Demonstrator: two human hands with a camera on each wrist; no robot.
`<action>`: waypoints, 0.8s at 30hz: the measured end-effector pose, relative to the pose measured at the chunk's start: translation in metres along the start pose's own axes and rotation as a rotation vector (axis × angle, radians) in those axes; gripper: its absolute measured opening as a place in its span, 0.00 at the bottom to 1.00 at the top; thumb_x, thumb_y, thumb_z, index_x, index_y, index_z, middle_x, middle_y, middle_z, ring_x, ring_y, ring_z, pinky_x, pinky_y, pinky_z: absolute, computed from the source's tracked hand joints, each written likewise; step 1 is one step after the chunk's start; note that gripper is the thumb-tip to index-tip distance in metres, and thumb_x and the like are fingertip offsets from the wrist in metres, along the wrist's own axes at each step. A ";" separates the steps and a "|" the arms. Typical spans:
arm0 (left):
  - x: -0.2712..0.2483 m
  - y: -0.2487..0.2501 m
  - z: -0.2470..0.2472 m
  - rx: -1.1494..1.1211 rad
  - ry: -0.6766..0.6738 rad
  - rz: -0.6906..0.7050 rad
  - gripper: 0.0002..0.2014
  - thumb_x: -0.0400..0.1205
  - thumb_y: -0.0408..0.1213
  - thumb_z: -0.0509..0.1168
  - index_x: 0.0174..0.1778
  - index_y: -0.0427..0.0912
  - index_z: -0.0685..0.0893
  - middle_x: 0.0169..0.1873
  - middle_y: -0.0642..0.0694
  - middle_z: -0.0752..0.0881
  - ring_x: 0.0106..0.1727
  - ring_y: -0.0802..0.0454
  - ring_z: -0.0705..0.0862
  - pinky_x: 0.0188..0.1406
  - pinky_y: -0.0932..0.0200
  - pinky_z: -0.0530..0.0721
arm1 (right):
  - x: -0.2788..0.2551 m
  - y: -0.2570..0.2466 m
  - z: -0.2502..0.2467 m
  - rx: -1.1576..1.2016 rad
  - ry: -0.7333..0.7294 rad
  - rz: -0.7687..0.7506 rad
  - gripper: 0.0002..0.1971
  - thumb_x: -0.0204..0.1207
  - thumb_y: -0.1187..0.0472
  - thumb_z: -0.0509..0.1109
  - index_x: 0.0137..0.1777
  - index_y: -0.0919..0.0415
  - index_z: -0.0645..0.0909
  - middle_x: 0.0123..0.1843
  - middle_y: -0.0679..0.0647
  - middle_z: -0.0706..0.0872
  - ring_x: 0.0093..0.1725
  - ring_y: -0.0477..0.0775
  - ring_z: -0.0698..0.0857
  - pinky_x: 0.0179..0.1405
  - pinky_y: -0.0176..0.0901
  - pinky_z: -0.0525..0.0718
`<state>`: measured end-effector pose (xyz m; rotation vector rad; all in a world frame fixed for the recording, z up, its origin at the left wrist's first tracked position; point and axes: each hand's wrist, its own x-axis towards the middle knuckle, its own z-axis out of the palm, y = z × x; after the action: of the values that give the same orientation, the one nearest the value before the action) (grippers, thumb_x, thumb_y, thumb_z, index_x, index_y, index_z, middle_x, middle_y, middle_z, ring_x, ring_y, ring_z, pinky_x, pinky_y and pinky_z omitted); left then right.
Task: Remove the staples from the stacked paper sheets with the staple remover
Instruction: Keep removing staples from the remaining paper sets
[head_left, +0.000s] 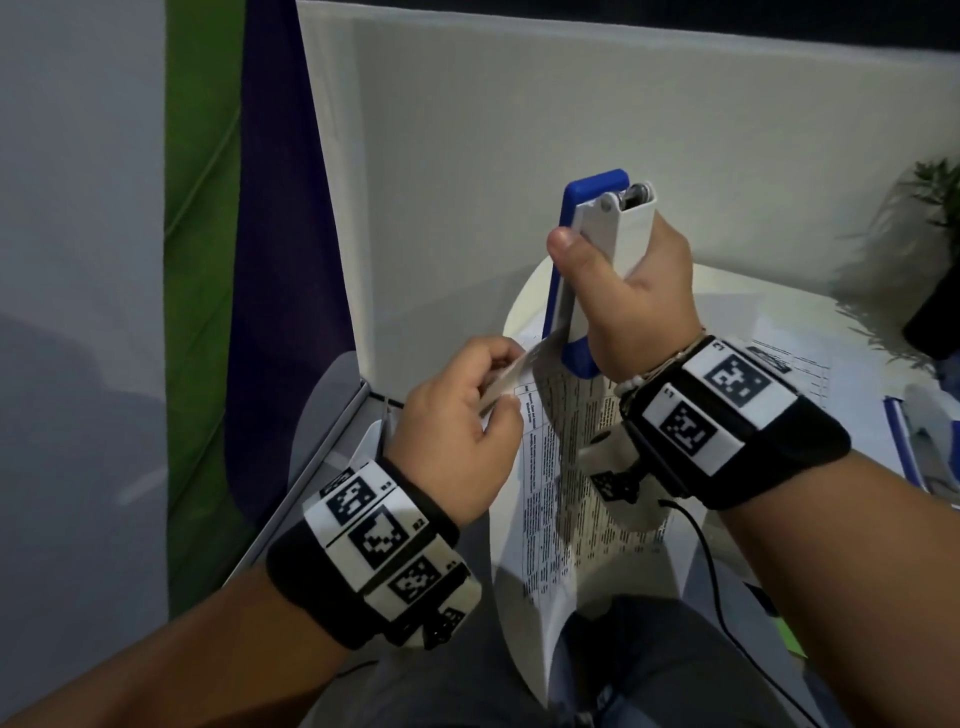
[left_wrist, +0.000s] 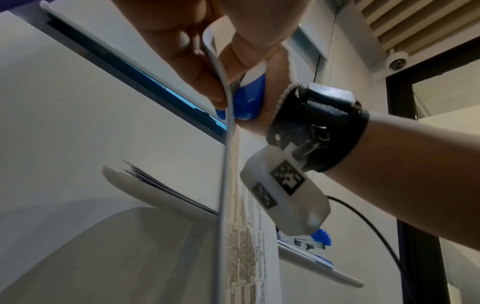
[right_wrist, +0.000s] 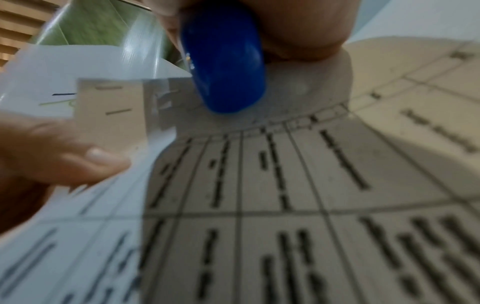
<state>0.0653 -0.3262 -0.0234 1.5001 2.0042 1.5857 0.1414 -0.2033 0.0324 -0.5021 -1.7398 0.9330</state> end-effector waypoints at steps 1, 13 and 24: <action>0.000 0.001 0.000 -0.004 0.004 0.000 0.13 0.75 0.35 0.60 0.55 0.49 0.80 0.42 0.57 0.86 0.43 0.58 0.84 0.43 0.54 0.84 | 0.000 -0.001 0.000 0.009 0.000 -0.001 0.11 0.66 0.42 0.64 0.32 0.46 0.71 0.24 0.36 0.74 0.28 0.36 0.73 0.32 0.31 0.71; 0.008 0.001 -0.005 -0.137 0.016 -0.142 0.15 0.79 0.31 0.62 0.49 0.59 0.78 0.38 0.49 0.87 0.38 0.45 0.87 0.37 0.41 0.87 | 0.004 -0.022 -0.009 0.194 0.074 0.094 0.15 0.68 0.47 0.73 0.36 0.51 0.70 0.28 0.39 0.77 0.27 0.33 0.76 0.38 0.32 0.78; 0.037 -0.021 -0.019 -0.525 0.557 -0.506 0.19 0.79 0.22 0.60 0.57 0.52 0.75 0.52 0.48 0.85 0.54 0.50 0.86 0.56 0.42 0.85 | 0.011 -0.042 -0.036 0.047 0.249 -0.080 0.10 0.76 0.52 0.69 0.45 0.48 0.68 0.35 0.38 0.79 0.32 0.27 0.79 0.35 0.22 0.76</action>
<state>0.0229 -0.3078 -0.0171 0.3485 1.7637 2.1818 0.1751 -0.2088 0.0771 -0.4918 -1.4991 0.8163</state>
